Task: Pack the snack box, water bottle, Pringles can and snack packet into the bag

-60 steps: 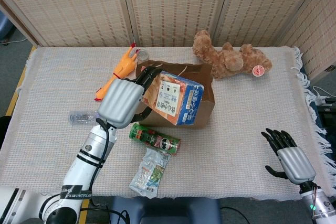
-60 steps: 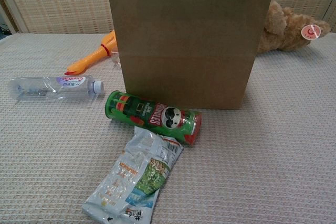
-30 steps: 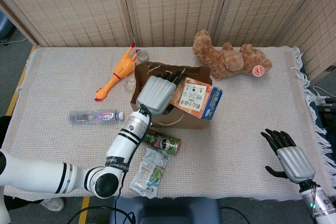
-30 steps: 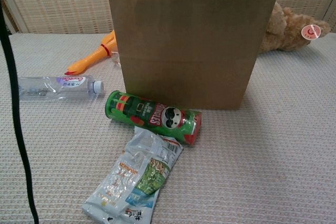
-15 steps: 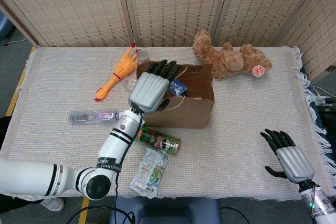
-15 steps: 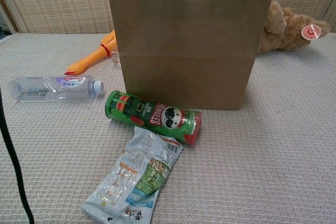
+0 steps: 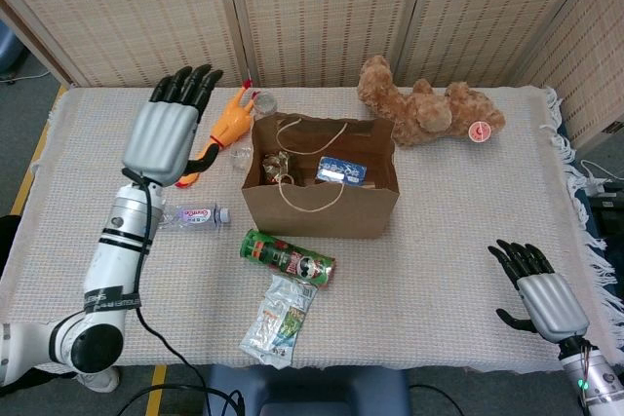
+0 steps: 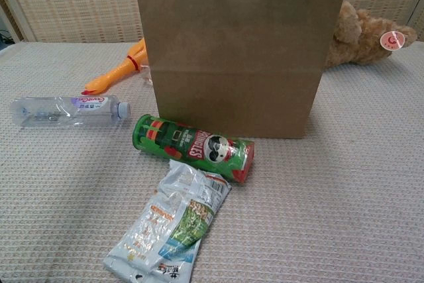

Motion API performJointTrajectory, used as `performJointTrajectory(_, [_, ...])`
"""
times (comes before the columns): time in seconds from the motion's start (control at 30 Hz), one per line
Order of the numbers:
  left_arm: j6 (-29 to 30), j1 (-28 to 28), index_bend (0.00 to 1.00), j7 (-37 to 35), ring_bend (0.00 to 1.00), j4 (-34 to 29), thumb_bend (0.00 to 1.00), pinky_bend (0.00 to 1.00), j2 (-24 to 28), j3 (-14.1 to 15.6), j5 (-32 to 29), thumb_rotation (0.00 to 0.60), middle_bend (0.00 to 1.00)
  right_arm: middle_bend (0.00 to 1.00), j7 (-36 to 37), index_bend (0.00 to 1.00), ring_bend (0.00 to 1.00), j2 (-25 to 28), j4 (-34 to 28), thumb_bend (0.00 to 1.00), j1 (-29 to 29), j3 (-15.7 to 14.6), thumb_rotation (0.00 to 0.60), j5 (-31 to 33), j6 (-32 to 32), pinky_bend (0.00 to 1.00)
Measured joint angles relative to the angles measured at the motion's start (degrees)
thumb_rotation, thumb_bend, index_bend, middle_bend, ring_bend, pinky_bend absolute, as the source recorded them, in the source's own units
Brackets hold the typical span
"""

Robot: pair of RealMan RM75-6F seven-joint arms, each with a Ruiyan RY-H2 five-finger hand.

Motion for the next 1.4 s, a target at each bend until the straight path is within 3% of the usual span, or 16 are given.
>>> performJointTrajectory(0.23, [-0.9, 11.8, 0.0, -8.0, 0.0, -2.7, 0.37, 0.1, 7.8, 4.8, 7.8, 0.6, 0.0, 0.0, -0.9, 0.03, 0.0, -0.2, -0.4, 0.13, 0.0, 0.0, 0.6, -0.2, 0.0, 0.0])
performJointTrajectory(0.37, [-1.8, 18.6, 0.0, -10.8, 0.0, -3.3, 0.37, 0.1, 10.8, 9.6, 14.8, 0.6, 0.0, 0.0, -1.6, 0.03, 0.0, -0.5, -0.7, 0.13, 0.1, 0.0, 0.6, -0.4, 0.2, 0.0])
performJointTrajectory(0.67, [-5.2, 28.6, 0.0, -13.0, 0.0, 0.2, 0.34, 0.1, 11.2, 20.1, 26.4, 0.6, 0.0, 0.0, -2.4, 0.03, 0.0, -1.0, -1.1, 0.13, 0.2, 0.2, 0.6, -0.4, 0.1, 0.0])
performJointTrajectory(1.0, [-10.3, 27.7, 0.0, -4.9, 0.0, 5.8, 0.32, 0.07, 1.3, 22.2, 26.3, 0.6, 0.0, 0.0, -2.7, 0.03, 0.0, -1.3, -1.2, 0.13, 0.3, 0.3, 0.6, -0.3, 0.0, 0.0])
performJointTrajectory(1.4, [-15.8, 18.8, 0.0, 7.0, 0.0, 14.2, 0.32, 0.07, -9.1, 20.0, 15.2, 0.6, 0.0, 0.0, -1.7, 0.04, 0.0, -0.8, -1.3, 0.13, 0.5, 0.2, 0.6, 0.2, -0.6, 0.0])
